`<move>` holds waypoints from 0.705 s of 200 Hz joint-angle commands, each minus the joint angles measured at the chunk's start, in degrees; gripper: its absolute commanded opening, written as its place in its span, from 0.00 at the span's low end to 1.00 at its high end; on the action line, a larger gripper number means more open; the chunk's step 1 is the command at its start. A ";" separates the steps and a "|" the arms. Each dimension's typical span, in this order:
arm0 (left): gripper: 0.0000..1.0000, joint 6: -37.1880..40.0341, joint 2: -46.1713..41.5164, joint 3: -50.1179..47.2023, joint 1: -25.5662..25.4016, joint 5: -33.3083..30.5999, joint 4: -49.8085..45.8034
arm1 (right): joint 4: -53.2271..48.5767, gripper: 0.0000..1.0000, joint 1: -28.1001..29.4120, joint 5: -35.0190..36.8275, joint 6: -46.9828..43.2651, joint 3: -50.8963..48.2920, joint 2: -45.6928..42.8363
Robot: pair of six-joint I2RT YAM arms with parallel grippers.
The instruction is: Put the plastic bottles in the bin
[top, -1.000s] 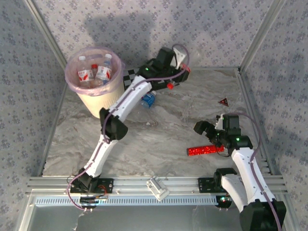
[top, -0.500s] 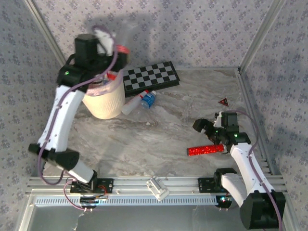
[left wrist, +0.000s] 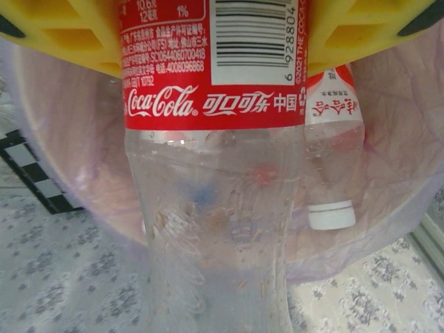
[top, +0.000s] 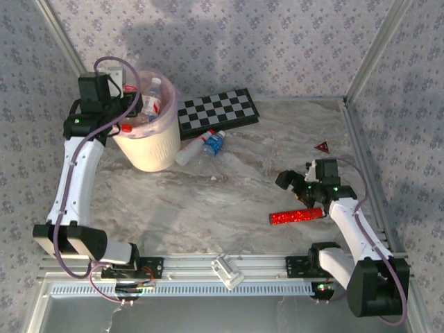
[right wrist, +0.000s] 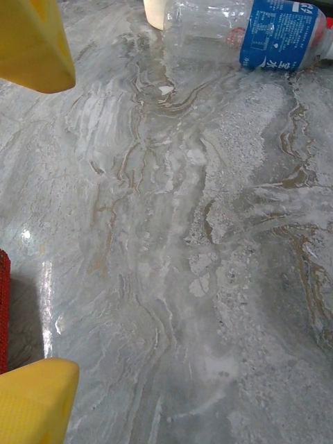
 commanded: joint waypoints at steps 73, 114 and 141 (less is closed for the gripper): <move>0.79 2.62 3.61 2.35 1.85 0.68 1.29 | -0.16 1.00 0.43 0.56 -1.28 1.40 0.21; 0.78 4.35 5.87 9.24 1.80 -0.73 -3.23 | 0.93 1.00 0.60 0.10 -0.98 0.96 1.02; 0.61 4.27 7.31 10.03 1.78 -1.25 -4.39 | 1.09 1.00 0.69 0.27 -0.87 0.37 0.57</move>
